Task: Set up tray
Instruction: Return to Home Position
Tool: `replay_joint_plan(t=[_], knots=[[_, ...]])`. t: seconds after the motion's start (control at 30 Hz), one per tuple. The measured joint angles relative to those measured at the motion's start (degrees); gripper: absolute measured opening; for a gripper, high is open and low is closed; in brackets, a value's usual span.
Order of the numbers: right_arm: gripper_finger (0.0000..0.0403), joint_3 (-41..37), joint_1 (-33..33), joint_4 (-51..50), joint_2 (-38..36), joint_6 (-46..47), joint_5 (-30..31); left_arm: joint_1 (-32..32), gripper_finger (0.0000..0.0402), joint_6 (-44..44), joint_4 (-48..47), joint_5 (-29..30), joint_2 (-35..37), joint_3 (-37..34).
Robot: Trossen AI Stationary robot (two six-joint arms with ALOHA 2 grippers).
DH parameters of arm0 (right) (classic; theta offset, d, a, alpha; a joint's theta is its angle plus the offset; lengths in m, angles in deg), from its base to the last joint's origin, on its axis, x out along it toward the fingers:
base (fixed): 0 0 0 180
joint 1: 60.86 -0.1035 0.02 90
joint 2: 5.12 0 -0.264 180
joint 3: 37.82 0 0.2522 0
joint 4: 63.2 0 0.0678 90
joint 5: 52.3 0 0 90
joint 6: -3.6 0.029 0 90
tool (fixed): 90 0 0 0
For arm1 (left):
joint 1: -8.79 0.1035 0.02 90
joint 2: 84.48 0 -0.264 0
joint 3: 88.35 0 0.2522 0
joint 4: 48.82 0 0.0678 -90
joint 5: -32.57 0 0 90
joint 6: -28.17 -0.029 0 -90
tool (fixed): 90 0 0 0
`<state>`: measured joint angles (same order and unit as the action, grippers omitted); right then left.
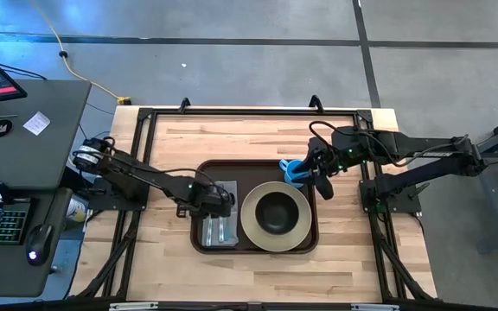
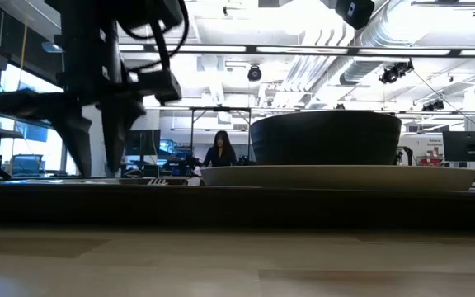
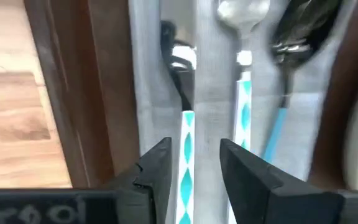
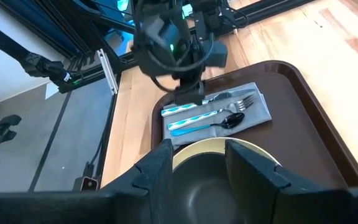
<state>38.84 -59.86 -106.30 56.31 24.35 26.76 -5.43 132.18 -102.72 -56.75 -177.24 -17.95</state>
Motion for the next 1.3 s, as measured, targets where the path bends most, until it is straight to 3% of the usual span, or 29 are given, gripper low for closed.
replay_joint_plan(t=[0.27,0.43,0.63,0.8,0.9,1.03,1.13,1.3], knots=[[0.0139,0.0,0.5,-1.88,0.0,0.66,1.1,-0.01,0.0161,-0.81,-7.22,3.17,7.78,0.03],[0.0139,0.0,2.1,-1.69,-0.43,1.39,0.98,-0.04,0.0158,-5.51,-9.27,11.64,14.3,-0.01],[0.0127,0.0,5.49,-1.2,-1.95,3.74,0.94,0.0,0.0149,-23.85,-0.12,26.66,21.66,0.03],[0.0089,0.0,8.53,1.26,-4.04,4.54,0.71,0.66,0.0135,-42.84,12.02,31.97,26.65,0.0],[0.0062,0.02,10.25,2.87,-5.44,4.81,0.57,3.77,0.0121,-52.87,21.96,28.53,28.66,0.19],[0.0018,0.02,12.05,4.81,-6.55,5.38,0.07,9.98,0.0093,-64.14,32.62,14.7,30.61,0.2],[0.0005,0.02,13.01,4.86,-7.13,7.06,0.16,14.28,0.0061,-69.79,36.6,5.11,32.16,0.1],[0.0011,0.0,14.33,3.26,-7.78,8.26,0.97,19.93,0.002,-73.87,34.92,-3.23,35.16,0.05]])
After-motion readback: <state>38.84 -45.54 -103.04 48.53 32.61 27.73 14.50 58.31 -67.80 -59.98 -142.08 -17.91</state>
